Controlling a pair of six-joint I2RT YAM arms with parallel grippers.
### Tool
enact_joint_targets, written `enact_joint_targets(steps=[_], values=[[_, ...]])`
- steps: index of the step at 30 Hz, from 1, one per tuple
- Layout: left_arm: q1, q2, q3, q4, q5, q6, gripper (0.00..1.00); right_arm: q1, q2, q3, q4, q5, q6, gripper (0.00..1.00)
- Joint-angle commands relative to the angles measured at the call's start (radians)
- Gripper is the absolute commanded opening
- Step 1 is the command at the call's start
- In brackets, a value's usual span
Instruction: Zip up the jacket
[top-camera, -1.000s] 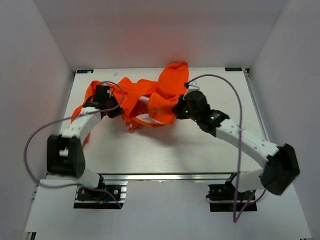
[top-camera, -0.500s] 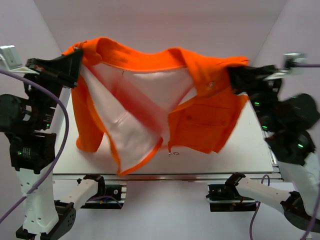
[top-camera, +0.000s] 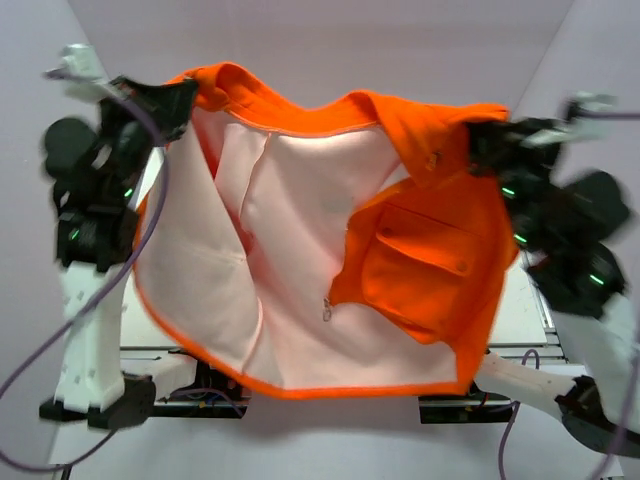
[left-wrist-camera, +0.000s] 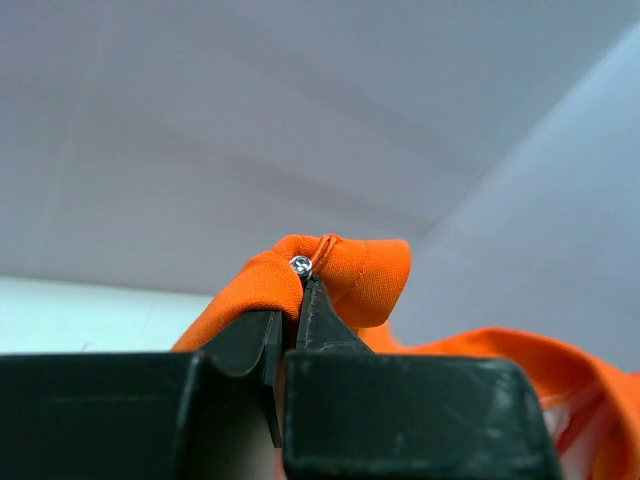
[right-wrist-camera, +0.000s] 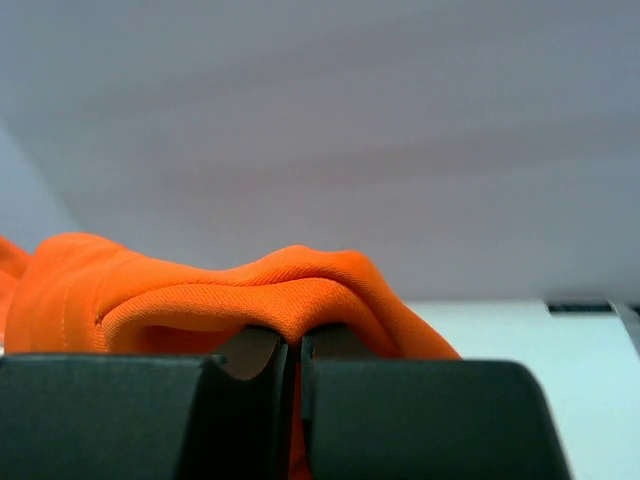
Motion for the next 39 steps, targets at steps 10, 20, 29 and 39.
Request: enact_joint_targets(steps=[10,20,29,39], values=[[-0.045,1.065,0.45,-0.2,-0.04,0.065,0.76,-0.499,0.993,0.231,-0.063,-0.737,0.232,0.83],[-0.125,0.731,0.042,-0.04,-0.111,0.105,0.98,-0.453,0.748,-0.158,-0.137,-0.718,0.181,0.89],[-0.266,0.428,-0.548,0.032,-0.084,-0.015,0.98,-0.332,0.363,-0.738,-0.051,-0.609,0.334,0.89],[-0.268,0.607,-0.6,-0.015,-0.203,-0.019,0.98,-0.341,0.535,-0.789,-0.062,-0.449,0.39,0.89]])
